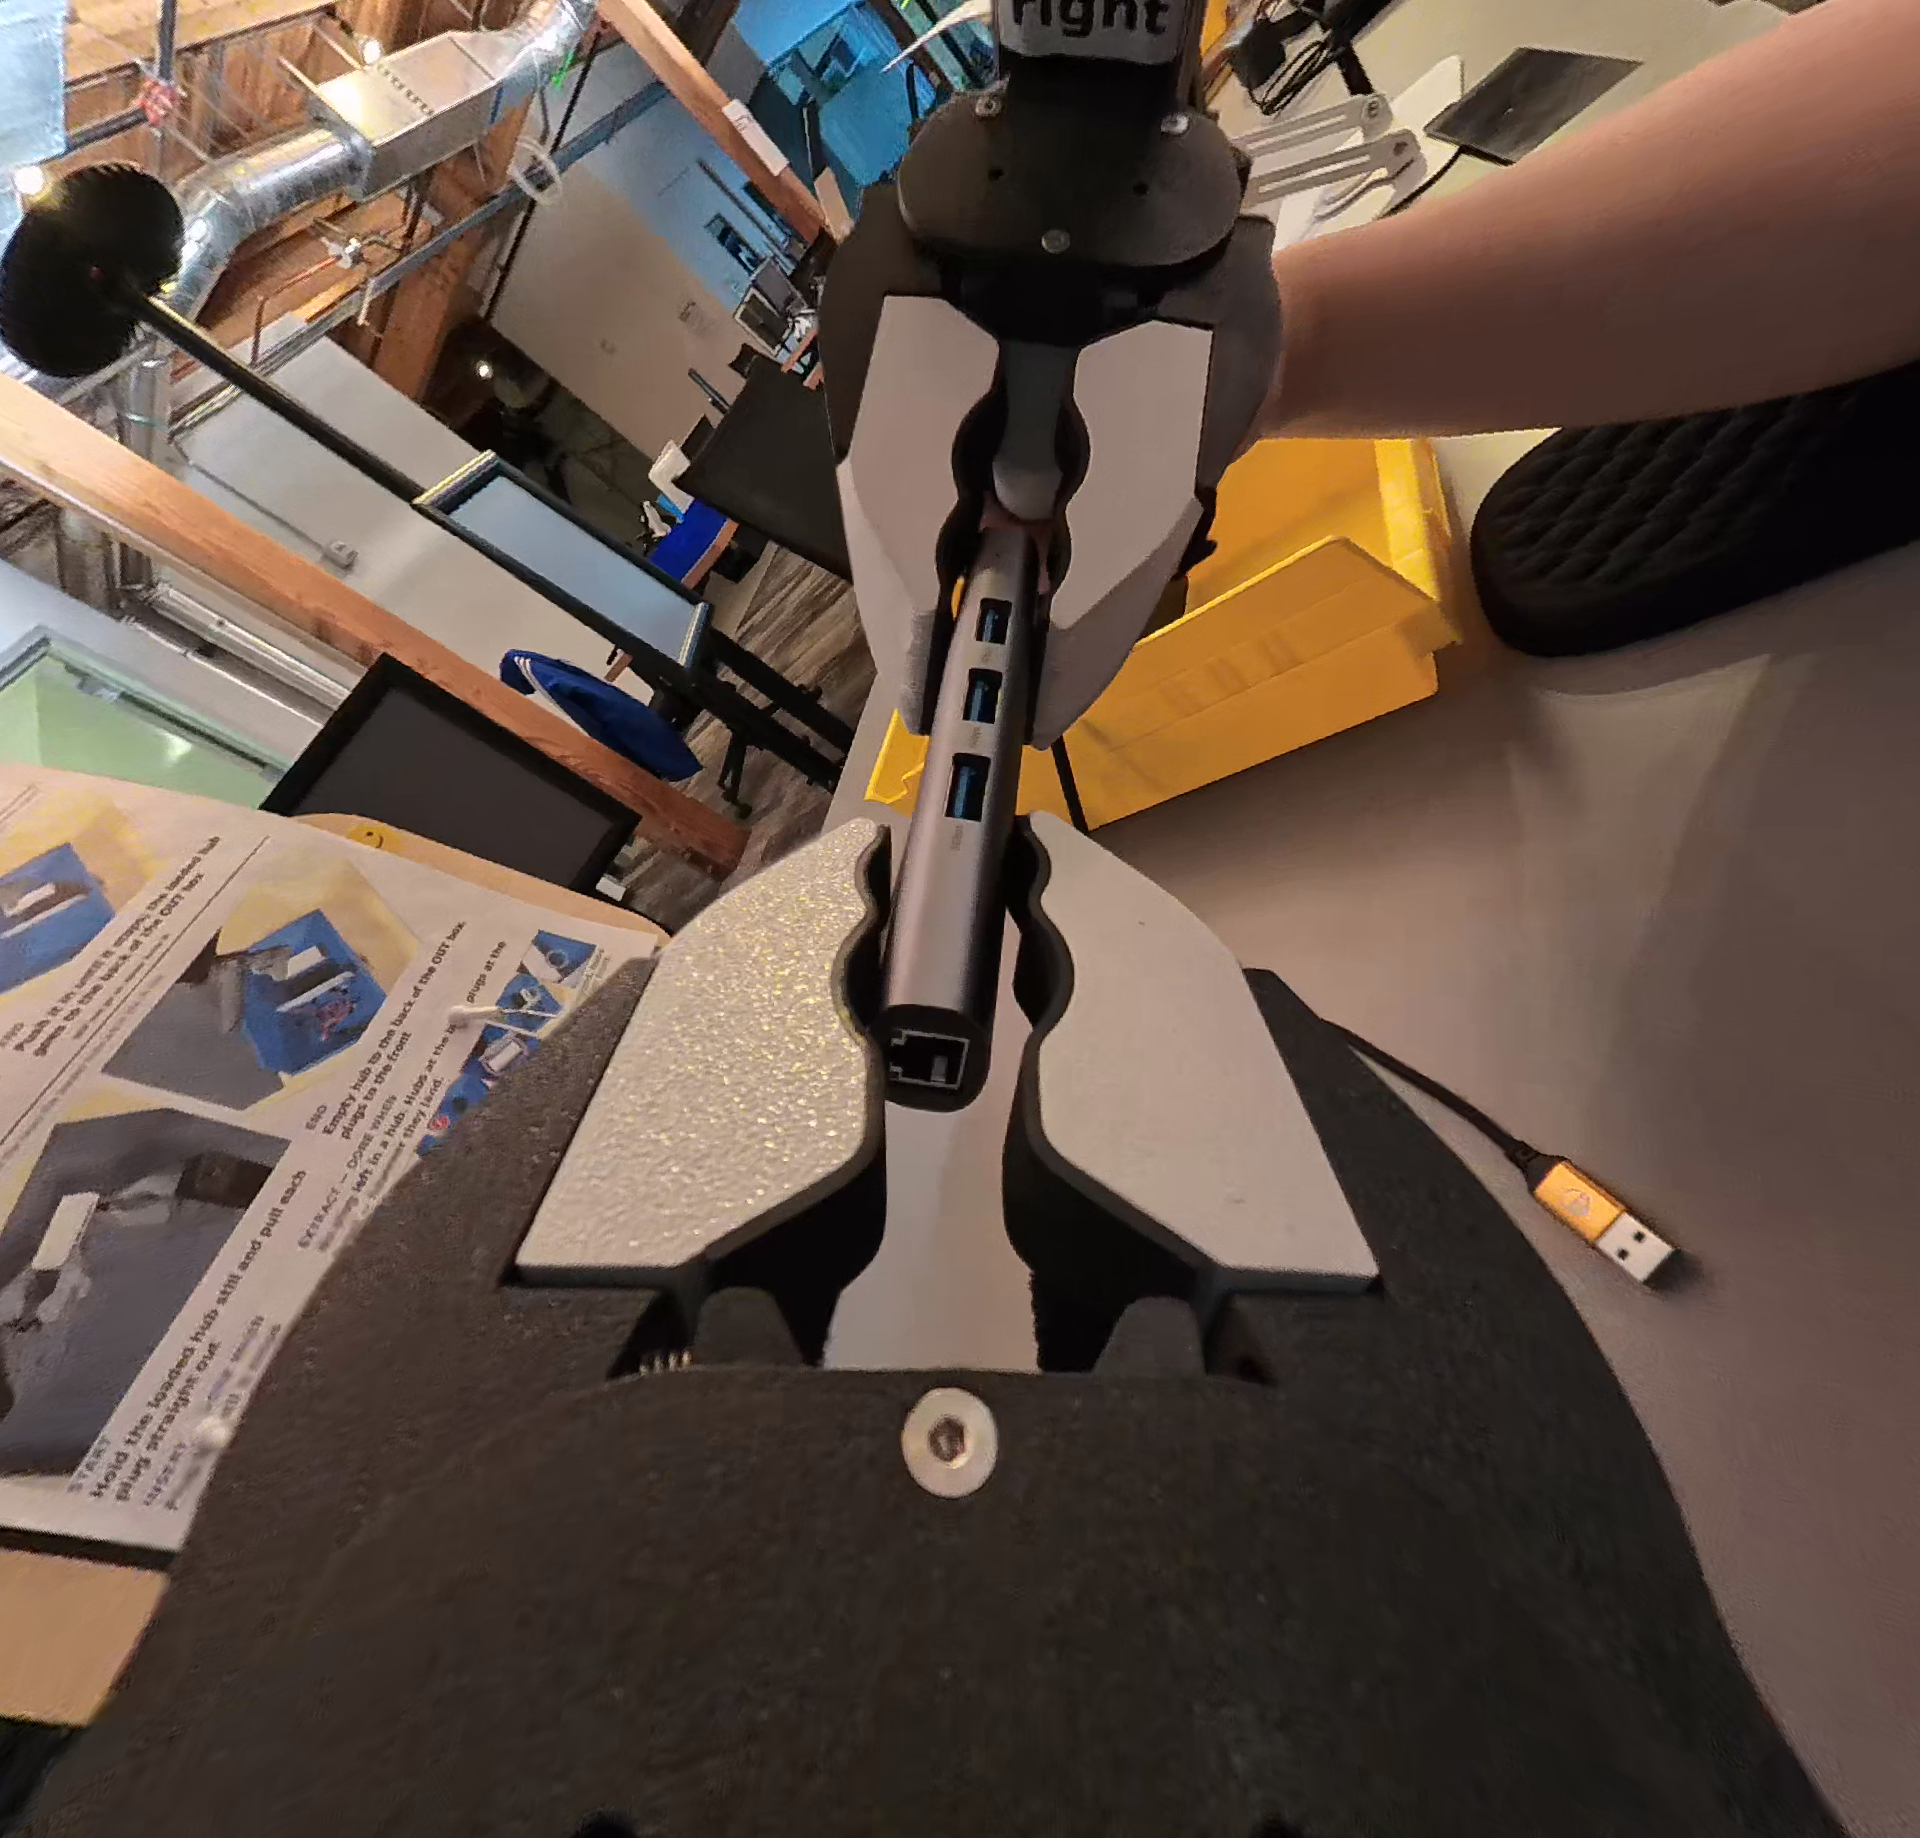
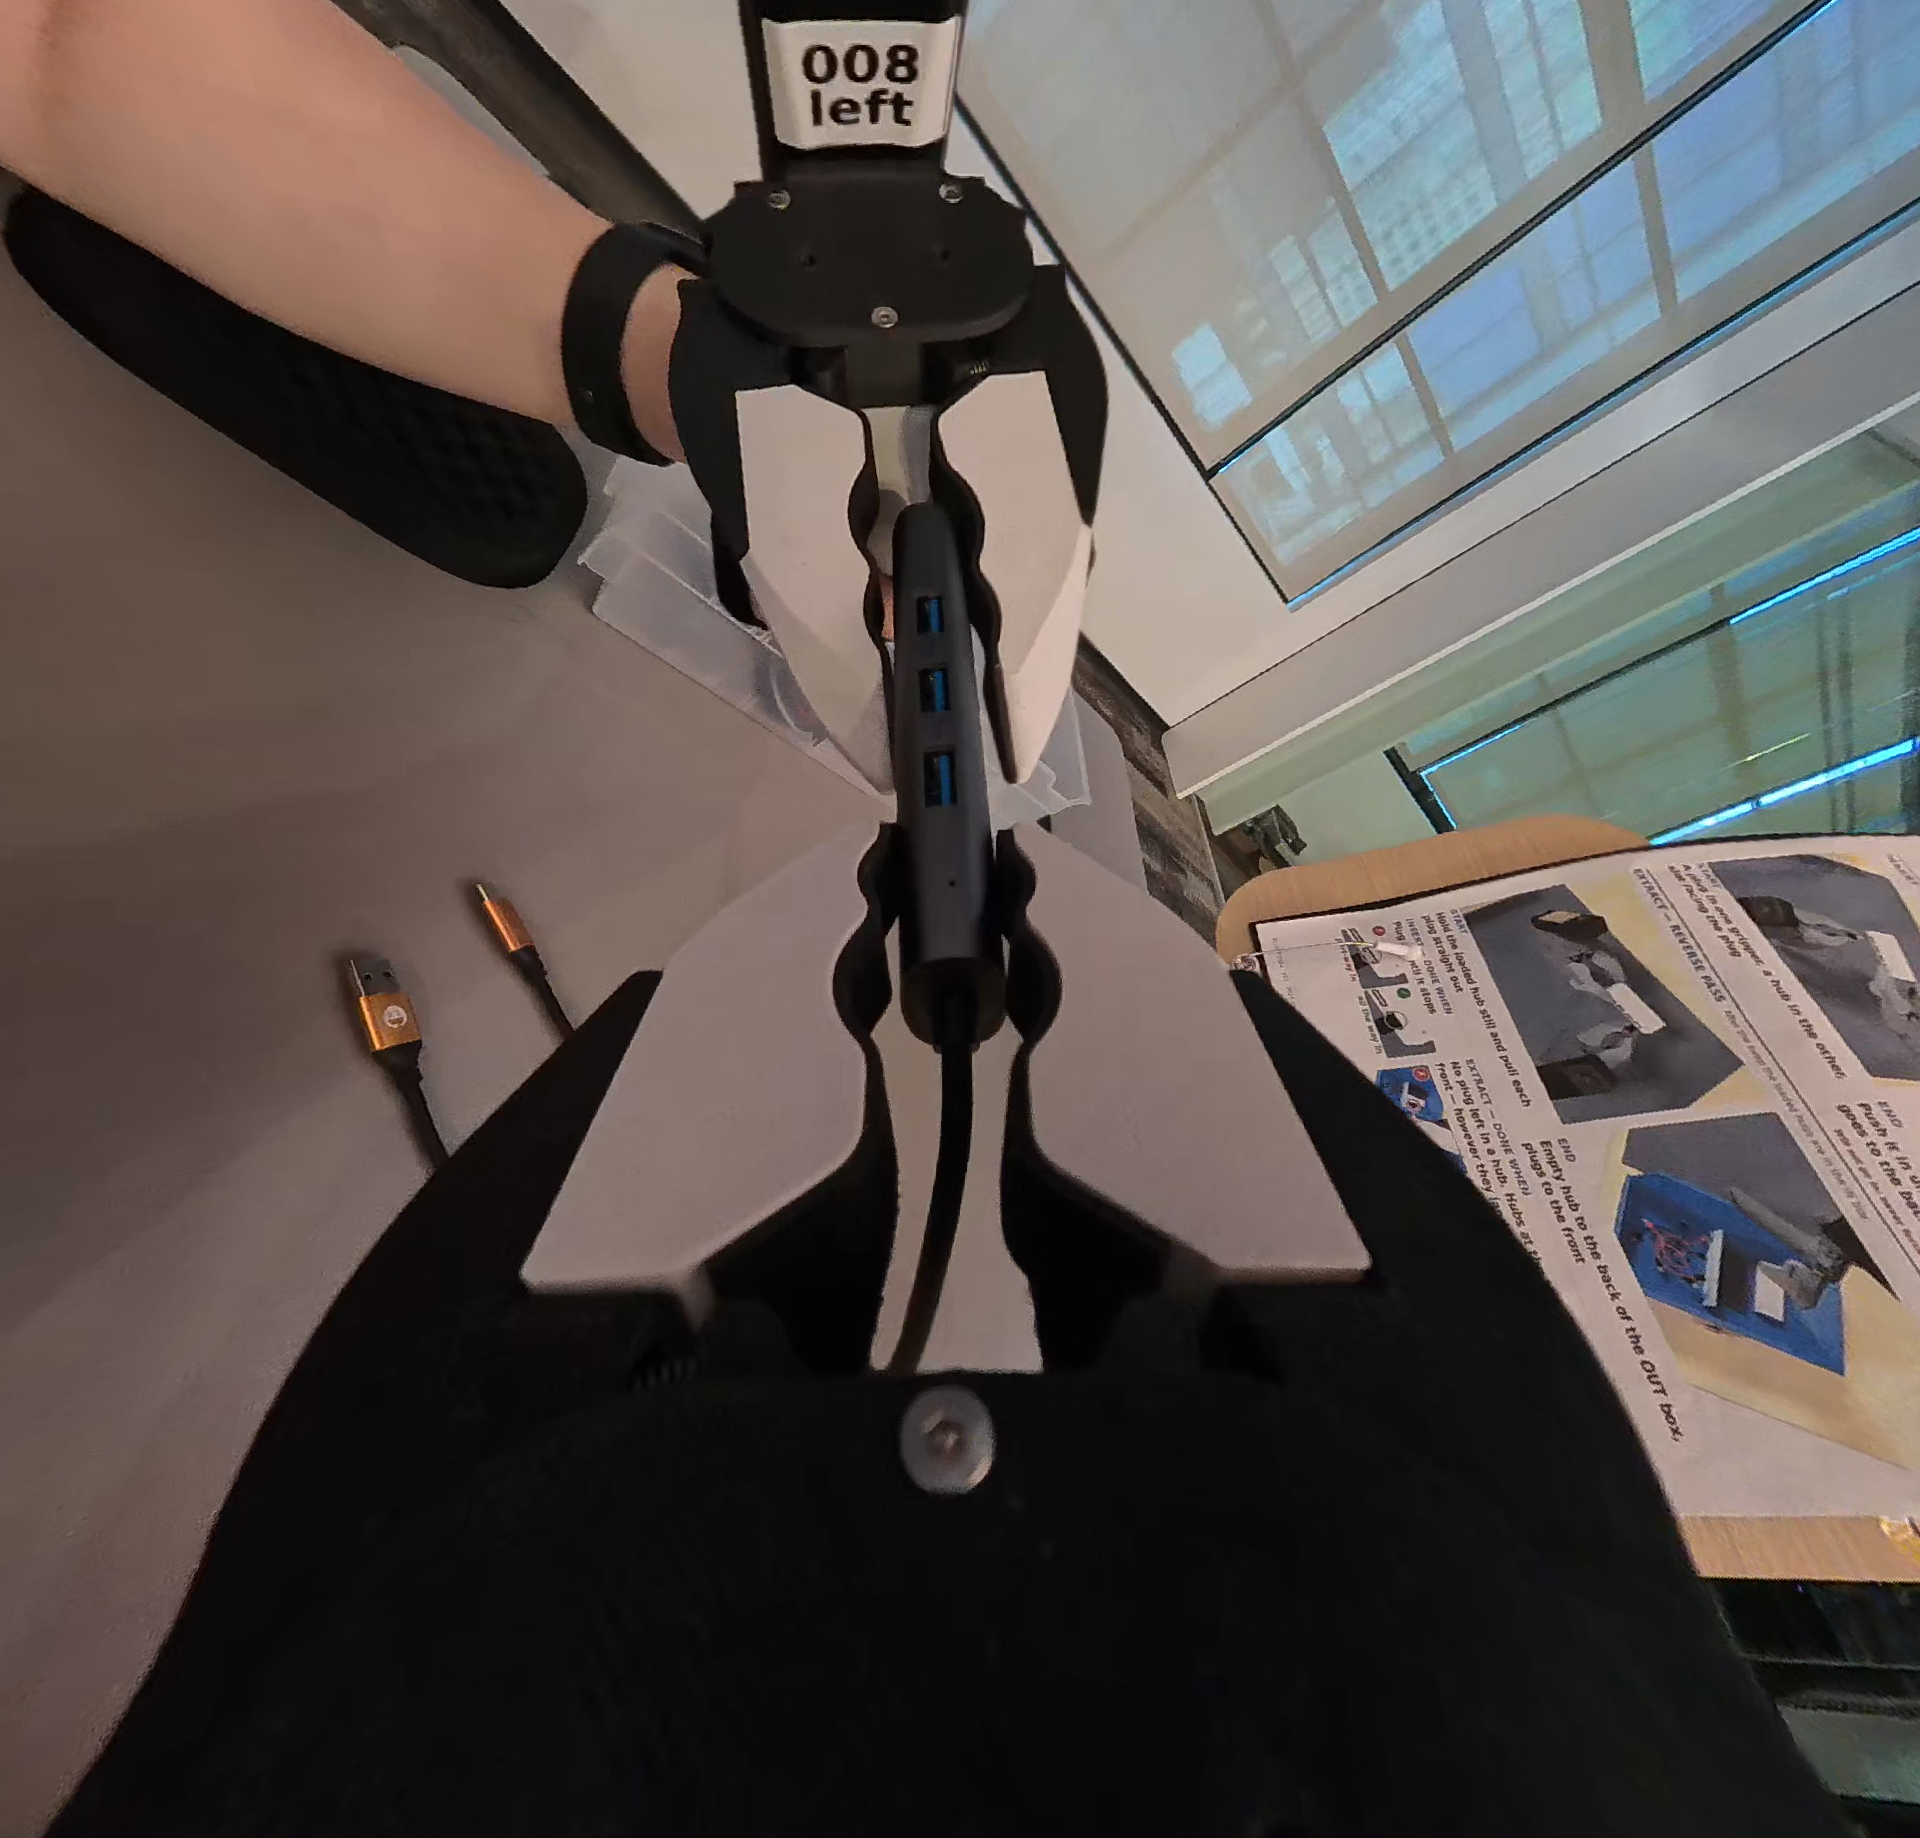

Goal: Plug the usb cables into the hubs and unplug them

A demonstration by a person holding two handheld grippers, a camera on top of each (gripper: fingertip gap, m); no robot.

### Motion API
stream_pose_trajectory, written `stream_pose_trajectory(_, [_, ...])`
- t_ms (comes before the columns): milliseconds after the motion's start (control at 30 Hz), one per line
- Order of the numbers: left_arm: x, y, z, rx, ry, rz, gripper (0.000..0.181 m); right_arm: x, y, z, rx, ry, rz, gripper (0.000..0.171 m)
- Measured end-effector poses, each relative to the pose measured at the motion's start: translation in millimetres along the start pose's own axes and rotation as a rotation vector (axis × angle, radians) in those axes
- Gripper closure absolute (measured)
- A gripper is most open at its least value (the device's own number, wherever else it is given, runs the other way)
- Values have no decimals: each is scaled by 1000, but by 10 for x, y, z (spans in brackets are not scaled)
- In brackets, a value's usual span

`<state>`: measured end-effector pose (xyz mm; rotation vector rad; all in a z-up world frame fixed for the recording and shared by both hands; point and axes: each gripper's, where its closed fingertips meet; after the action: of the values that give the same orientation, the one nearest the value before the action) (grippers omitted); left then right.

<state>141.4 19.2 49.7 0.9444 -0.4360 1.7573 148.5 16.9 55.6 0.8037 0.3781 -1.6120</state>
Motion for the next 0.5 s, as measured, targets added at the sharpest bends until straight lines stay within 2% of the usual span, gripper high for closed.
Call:
stream_pose_trajectory(267, [-23,-104,-84,36,-61,-51,165,-24,22,-142,23,28,0,153])
stream_pose_trajectory(500, [-50,-60,-177,112,-99,-36,165,2,-63,-216,59,21,-10,153])
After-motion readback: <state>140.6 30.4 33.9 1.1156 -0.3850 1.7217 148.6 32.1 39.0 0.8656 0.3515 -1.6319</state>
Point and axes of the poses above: each gripper's, where its closed fingertips meet, y back along the fingers, z out of its top, x = y × z across the jaws, and after that the axes turned 5 degrees about -y, right-handed
